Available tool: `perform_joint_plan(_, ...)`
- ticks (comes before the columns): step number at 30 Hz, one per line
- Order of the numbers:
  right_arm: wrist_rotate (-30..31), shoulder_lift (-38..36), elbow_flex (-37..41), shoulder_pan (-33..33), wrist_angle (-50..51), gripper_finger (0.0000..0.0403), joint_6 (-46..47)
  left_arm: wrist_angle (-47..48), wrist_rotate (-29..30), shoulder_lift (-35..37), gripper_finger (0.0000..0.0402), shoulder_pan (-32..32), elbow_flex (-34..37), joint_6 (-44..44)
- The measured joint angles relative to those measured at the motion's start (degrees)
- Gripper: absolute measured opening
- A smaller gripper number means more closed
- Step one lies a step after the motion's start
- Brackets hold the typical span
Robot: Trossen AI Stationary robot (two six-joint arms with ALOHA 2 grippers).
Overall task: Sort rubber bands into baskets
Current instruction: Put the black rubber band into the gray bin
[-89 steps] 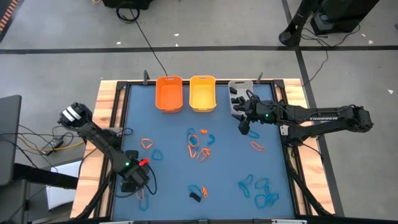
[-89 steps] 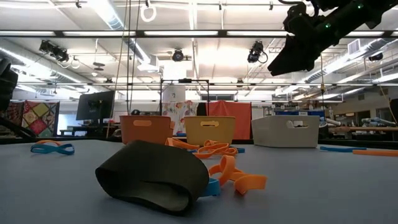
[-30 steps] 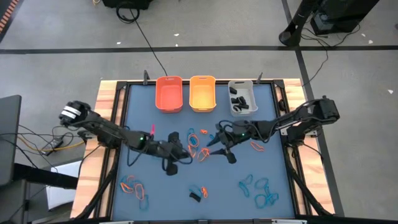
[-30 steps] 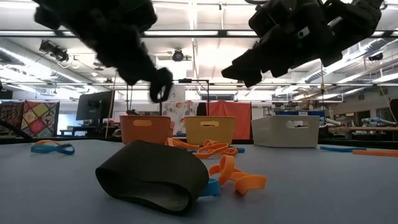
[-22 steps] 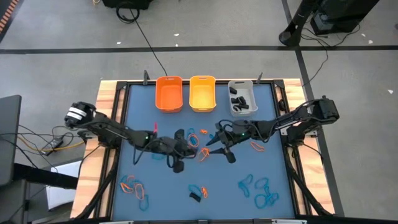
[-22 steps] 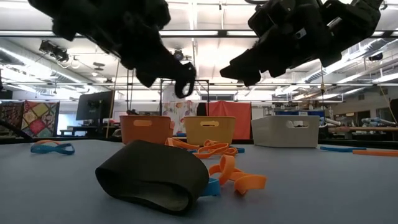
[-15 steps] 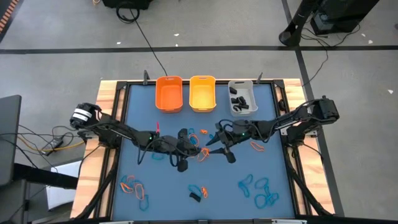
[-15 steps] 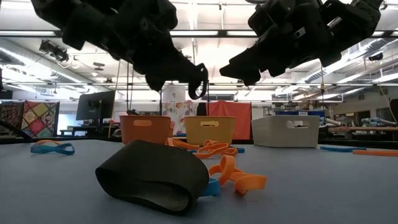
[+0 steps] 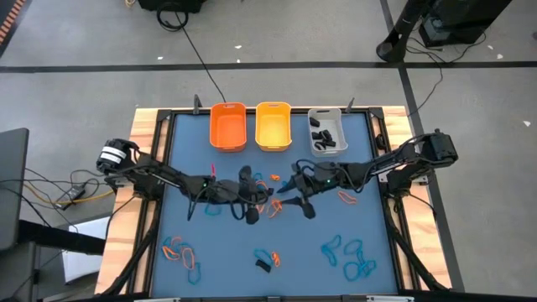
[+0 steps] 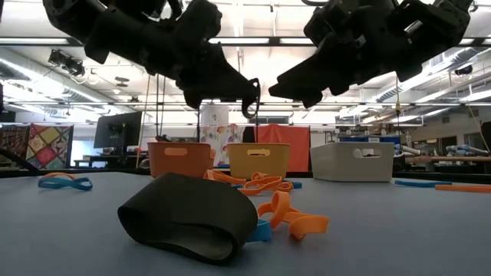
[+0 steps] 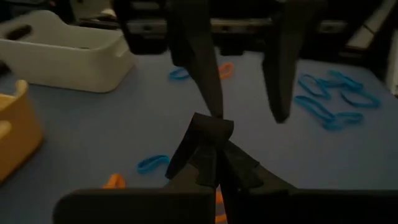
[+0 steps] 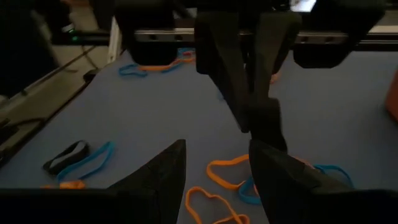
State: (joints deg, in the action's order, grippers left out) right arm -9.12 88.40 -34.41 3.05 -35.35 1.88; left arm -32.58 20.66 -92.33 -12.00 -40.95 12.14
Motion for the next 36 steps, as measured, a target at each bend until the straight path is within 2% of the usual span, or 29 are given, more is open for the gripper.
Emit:
perform_joint_plan(7, 2.2, 0.0, 0.0, 0.0, -3.7, 0.0187, 3.1, -2.4, 5.5, 0.0, 0.001, 0.0, 0.0, -2.7)
perform_joint_plan(17, 3.7, 0.0, 0.0, 0.0, -3.9, 0.0185, 3.1, -2.4, 6.2, 0.0, 0.001, 0.4, 0.0, -3.0)
perform_joint_plan(21, 5.9, 0.0, 0.0, 0.0, -4.0, 0.0163, 3.2, -2.4, 6.6, 0.0, 0.001, 0.8, 0.0, -3.0)
perform_joint_plan(26, 6.7, 0.0, 0.0, 0.0, -4.0, 0.0115, 4.1, -2.4, 6.7, 0.0, 0.001, 1.7, 0.0, -2.7)
perform_joint_plan(30, 10.4, 0.0, 0.0, 0.0, -3.1, 0.009, 0.6, -2.3, 6.8, 0.0, 0.001, 2.8, 0.0, 2.9)
perform_joint_plan(33, 15.5, 0.0, 0.0, 0.4, -2.0, 0.009, -3.0, -1.4, 5.8, 0.0, 0.001, 4.2, 0.0, 9.7)
perform_joint_plan(36, 19.2, 0.0, 0.0, 0.9, -2.2, 0.0099, -4.2, -1.0, 4.0, 0.0, 0.001, 5.1, 0.0, 10.8)
